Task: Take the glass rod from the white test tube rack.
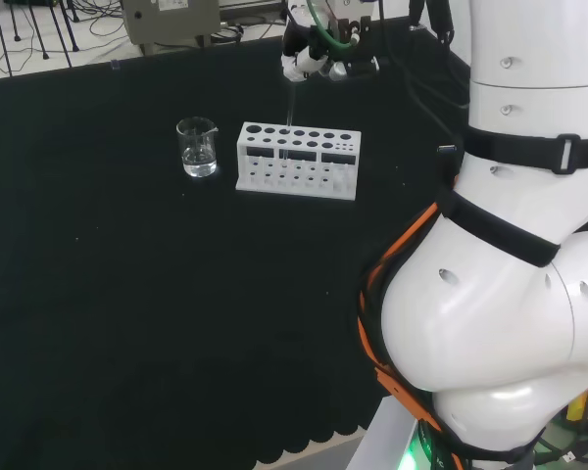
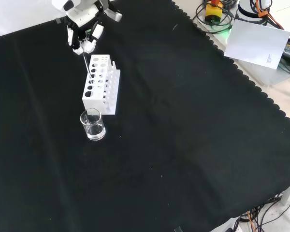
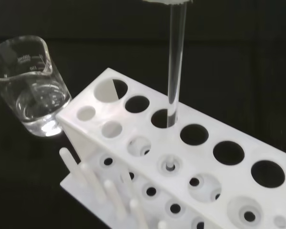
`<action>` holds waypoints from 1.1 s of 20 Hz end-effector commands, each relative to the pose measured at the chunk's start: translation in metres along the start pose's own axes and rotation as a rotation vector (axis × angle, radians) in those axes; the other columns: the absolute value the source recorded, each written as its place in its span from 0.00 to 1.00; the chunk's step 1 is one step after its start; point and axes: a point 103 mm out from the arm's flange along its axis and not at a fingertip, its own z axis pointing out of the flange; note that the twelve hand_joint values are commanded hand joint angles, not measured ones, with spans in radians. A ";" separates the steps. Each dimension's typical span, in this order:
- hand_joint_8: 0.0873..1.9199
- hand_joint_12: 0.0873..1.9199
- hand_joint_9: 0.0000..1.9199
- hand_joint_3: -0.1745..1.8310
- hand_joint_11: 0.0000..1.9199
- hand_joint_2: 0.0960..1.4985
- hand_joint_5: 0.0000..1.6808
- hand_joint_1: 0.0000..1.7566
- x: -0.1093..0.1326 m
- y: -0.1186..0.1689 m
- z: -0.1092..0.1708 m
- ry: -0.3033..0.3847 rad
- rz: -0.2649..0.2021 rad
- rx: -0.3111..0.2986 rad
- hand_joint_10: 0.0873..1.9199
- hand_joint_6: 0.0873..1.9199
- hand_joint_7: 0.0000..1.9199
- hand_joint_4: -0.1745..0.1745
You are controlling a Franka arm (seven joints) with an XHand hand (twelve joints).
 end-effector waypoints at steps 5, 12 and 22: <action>0.49 0.48 0.86 0.00 0.84 0.73 0.68 0.74 0.025 0.002 -0.041 0.067 0.032 -0.246 0.38 0.22 0.62 0.00; 0.47 0.41 0.86 0.00 0.83 0.72 0.73 0.75 0.050 -0.011 -0.078 0.060 0.044 -0.184 0.33 0.12 0.63 0.00; 0.45 0.39 0.89 0.00 0.84 0.71 0.77 0.75 0.066 -0.043 -0.107 0.023 0.088 -0.139 0.26 0.05 0.64 0.00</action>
